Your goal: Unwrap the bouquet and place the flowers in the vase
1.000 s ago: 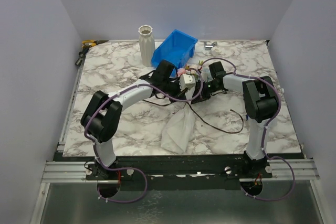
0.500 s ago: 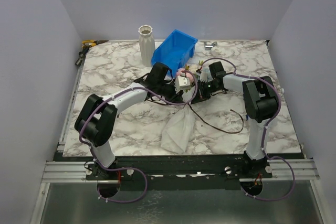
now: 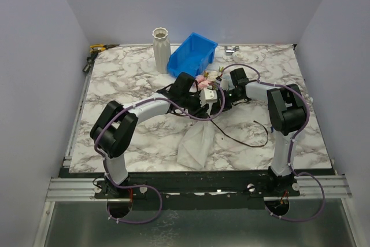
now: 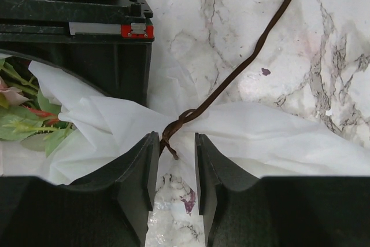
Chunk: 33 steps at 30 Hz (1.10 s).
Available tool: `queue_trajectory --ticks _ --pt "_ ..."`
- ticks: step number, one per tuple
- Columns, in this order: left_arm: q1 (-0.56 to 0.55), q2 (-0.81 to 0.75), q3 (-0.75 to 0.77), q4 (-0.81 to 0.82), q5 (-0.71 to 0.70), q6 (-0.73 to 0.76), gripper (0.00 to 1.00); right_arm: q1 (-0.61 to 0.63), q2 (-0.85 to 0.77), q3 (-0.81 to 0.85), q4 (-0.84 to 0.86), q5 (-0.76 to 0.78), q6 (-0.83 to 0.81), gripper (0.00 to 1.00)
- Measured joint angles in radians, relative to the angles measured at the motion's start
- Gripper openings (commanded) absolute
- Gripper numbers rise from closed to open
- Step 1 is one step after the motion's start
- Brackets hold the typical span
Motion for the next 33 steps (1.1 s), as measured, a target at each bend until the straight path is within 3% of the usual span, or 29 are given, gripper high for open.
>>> queue_trajectory --ticks 6,7,17,30,31,33 --pt "-0.002 0.009 0.001 0.027 -0.031 -0.025 0.02 0.0 0.0 0.0 0.0 0.0 0.0 0.0" --pt "-0.002 0.009 0.002 0.031 -0.036 -0.034 0.0 0.0 0.0 0.0 0.0 0.0 0.0 0.01" --pt "0.013 -0.01 -0.029 0.066 -0.068 -0.093 0.0 0.0 0.0 0.0 0.0 0.0 0.0 0.01" --pt "0.093 -0.145 -0.23 0.164 -0.137 -0.195 0.0 0.0 0.0 0.0 0.0 0.0 0.0 0.01" --pt "0.092 -0.15 -0.236 0.165 -0.137 -0.194 0.06 0.0 0.0 0.0 0.0 0.0 0.0 0.01" --pt "0.092 -0.156 -0.242 0.164 -0.136 -0.186 0.32 0.0 0.0 0.0 0.0 0.0 0.0 0.01"
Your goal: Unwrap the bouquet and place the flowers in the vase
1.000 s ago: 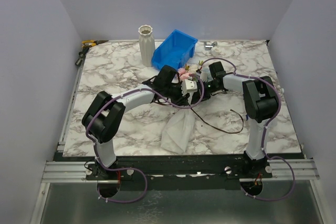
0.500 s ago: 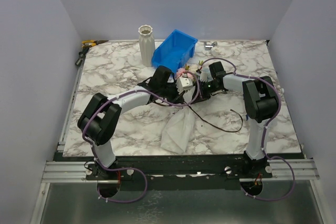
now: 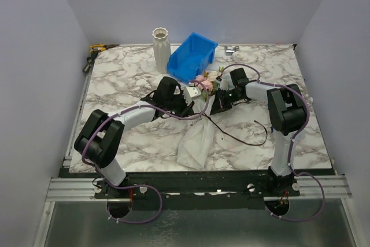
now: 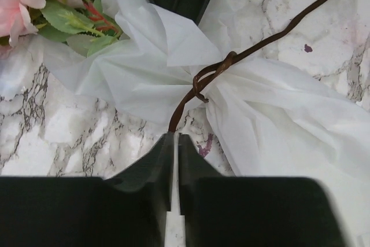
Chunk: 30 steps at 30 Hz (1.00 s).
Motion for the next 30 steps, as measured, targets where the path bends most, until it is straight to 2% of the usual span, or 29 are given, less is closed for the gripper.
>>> queue_trajectory --ticks 1,3,7,12,17,21,25,30 --pt "0.0 -0.003 0.001 0.001 0.007 0.011 0.38 0.0 0.0 0.0 0.0 0.0 0.0 0.01" --pt "-0.003 -0.008 0.007 -0.006 0.031 0.038 0.44 0.0 0.0 0.0 0.0 0.0 0.0 0.01" --pt "-0.039 -0.006 0.053 -0.044 0.05 0.104 0.44 0.0 0.0 0.0 0.0 0.0 0.0 0.01" --pt "-0.075 0.068 0.17 -0.06 0.065 0.151 0.37 0.0 0.0 0.0 0.0 0.0 0.0 0.01" --pt "-0.077 0.139 0.231 -0.106 0.068 0.197 0.36 0.0 0.0 0.0 0.0 0.0 0.0 0.01" --pt "-0.077 0.163 0.24 -0.146 0.068 0.227 0.35 0.0 0.0 0.0 0.0 0.0 0.0 0.0" --pt "-0.077 0.163 0.24 -0.174 0.068 0.247 0.28 0.0 0.0 0.0 0.0 0.0 0.0 0.01" --pt "-0.076 0.163 0.24 -0.212 0.068 0.262 0.27 0.0 0.0 0.0 0.0 0.0 0.0 0.0"
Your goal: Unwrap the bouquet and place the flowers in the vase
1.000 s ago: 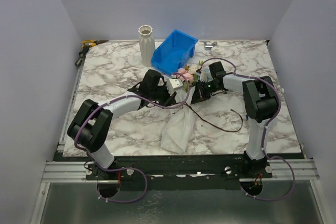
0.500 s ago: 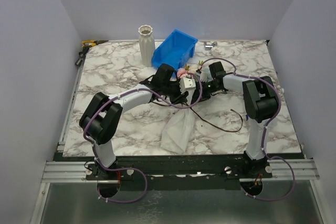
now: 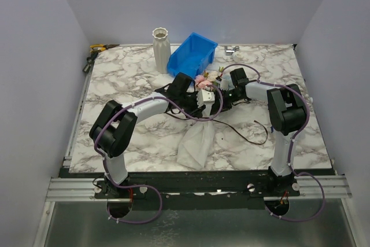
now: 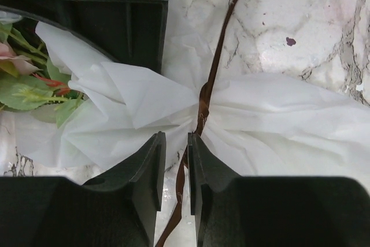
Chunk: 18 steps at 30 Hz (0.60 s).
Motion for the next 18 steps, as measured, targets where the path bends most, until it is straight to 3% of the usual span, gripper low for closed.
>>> queue_trajectory --ticks 7,12,16,18 --pt "0.003 0.0 -0.005 -0.038 0.0 0.022 0.3 0.0 0.0 0.0 0.0 0.0 0.0 0.0" --pt "0.009 0.0 -0.019 -0.067 0.0 0.033 0.18 0.0 0.0 0.0 0.0 0.0 0.0 0.0" --pt "0.014 0.0 -0.032 -0.078 0.0 0.041 0.24 0.0 0.0 0.0 0.0 0.0 0.0 0.01" --pt "0.016 -0.002 -0.043 -0.082 0.0 0.043 0.21 0.0 0.0 0.0 0.0 0.0 0.0 0.0"
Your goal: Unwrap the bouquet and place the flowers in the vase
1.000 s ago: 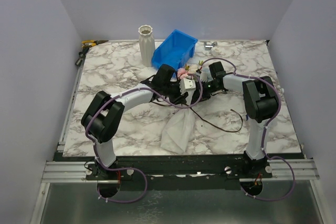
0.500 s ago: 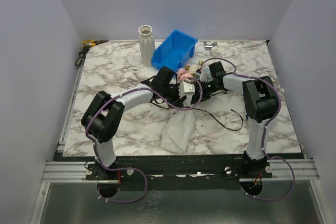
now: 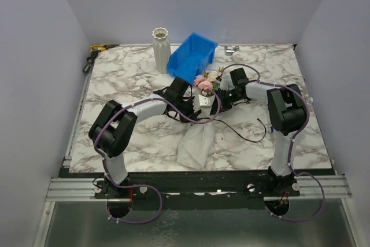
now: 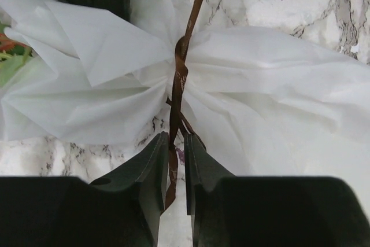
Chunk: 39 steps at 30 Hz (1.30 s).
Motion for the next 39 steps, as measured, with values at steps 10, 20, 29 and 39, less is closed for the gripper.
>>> queue_trajectory --ticks 10,20,29,39 --pt "0.037 -0.023 -0.016 -0.036 0.0 0.003 0.18 0.0 0.0 0.0 0.0 0.0 0.0 0.0" --pt "0.062 -0.106 -0.012 -0.018 0.017 -0.027 0.35 0.0 0.0 0.0 0.0 0.0 0.0 0.01" --pt "0.001 -0.105 0.006 0.01 0.023 -0.011 0.43 0.0 0.0 0.0 0.0 0.0 0.0 0.01" --pt "-0.029 0.017 0.057 0.027 -0.024 -0.003 0.22 0.0 0.0 0.0 0.0 0.0 0.0 0.01"
